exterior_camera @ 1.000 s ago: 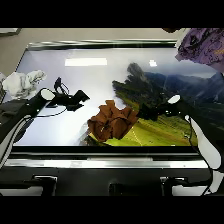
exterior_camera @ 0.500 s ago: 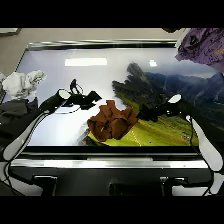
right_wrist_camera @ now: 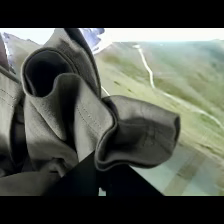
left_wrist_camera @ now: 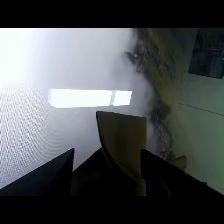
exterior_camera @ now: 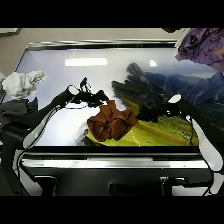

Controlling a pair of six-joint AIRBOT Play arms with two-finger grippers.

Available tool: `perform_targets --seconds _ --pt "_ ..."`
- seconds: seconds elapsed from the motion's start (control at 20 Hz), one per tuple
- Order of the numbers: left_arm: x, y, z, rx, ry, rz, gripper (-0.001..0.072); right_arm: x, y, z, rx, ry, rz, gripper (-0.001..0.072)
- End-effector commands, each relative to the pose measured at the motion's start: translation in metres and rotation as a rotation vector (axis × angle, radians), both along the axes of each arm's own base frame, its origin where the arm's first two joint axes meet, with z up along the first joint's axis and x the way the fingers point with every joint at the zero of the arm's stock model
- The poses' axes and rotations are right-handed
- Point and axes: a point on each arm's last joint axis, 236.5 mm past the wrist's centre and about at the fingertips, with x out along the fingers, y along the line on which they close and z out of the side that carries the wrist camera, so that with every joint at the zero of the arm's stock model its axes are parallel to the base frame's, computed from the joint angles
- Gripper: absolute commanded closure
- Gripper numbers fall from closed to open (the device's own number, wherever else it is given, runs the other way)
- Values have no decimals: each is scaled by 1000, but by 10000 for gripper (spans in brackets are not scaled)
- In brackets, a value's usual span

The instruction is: Fold the clothes and pants, and hang the long-sleeved shirts on hangers.

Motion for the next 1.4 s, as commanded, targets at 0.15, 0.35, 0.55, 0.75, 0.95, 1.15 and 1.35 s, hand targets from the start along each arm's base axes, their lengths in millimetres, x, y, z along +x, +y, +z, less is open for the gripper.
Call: perform_targets --seconds 0.15,0.35,0.55,0.75,0.95,1.15,1.35 --pt "-23 -19 -8 -2 50 -78 298 -2 1 1 5 10 0 681" --pt "-17 -22 1 -7 17 -88 690 -4 2 6 9 7 11 682" --pt "15 -6 44 22 -112 -89 692 18 -8 38 -47 -157 4 683" --pt "43 47 118 202 -284 -100 692 62 -34 137 -198 -485 34 683" --pt "49 112 254 379 -536 5 692 78 -59 298 -340 -877 4 683" --pt "-10 177 396 510 -754 178 693 21 -83 447 -459 -1224 -74 683" --pt "-98 229 485 572 -880 309 692 -63 -103 525 -558 -1437 -151 683"
